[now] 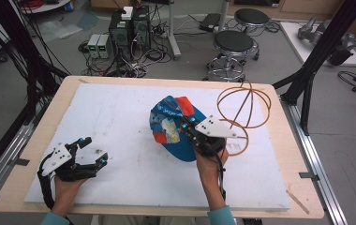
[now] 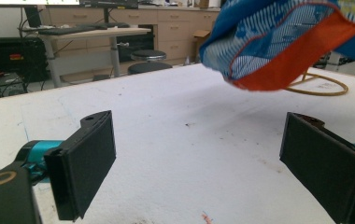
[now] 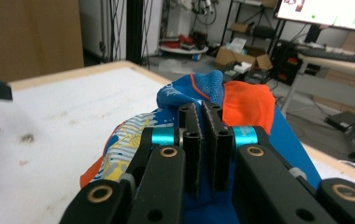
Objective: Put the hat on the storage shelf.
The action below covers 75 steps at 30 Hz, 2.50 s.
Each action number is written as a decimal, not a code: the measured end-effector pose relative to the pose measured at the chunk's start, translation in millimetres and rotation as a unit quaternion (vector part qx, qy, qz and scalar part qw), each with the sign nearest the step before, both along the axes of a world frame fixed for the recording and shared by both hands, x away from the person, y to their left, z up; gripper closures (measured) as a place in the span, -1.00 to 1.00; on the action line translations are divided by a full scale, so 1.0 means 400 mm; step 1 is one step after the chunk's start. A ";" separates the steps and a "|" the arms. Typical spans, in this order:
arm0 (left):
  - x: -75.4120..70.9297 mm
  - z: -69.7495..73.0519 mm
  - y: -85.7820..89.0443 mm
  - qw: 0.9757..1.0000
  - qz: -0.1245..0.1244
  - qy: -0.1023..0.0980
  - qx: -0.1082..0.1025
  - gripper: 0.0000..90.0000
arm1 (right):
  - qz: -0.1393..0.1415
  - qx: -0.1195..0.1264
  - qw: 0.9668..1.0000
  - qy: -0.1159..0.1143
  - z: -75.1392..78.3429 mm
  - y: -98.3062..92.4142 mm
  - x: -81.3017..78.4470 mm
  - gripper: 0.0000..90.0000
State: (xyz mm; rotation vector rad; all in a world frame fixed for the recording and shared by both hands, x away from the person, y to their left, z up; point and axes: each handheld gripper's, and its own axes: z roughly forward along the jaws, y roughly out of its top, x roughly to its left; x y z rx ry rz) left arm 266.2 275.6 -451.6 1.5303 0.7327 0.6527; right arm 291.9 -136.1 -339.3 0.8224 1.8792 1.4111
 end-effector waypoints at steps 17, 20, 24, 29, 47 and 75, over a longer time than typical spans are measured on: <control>0.000 0.000 -0.001 1.000 -0.001 -0.002 0.004 -0.76 | -0.031 0.035 0.997 -0.057 0.145 -0.074 0.014 0.93; 0.000 0.000 -0.002 1.000 0.000 -0.003 0.004 -0.76 | -0.043 0.041 0.996 -0.068 0.171 -0.093 0.013 0.93; 0.000 0.000 -0.001 1.000 0.000 -0.003 0.004 -0.75 | -0.060 0.055 0.993 -0.080 0.204 -0.131 0.013 0.93; -0.001 0.000 -0.002 1.000 0.000 -0.003 0.004 -0.75 | -0.087 0.064 0.990 -0.085 0.231 -0.176 0.020 0.93; -0.002 0.000 -0.003 1.000 0.001 -0.002 0.007 -0.75 | -0.155 0.089 0.981 -0.069 0.227 -0.319 0.021 0.93; -0.003 0.000 -0.004 1.000 0.002 -0.005 0.011 -0.75 | -0.171 0.076 0.982 -0.031 0.126 -0.427 -0.073 0.92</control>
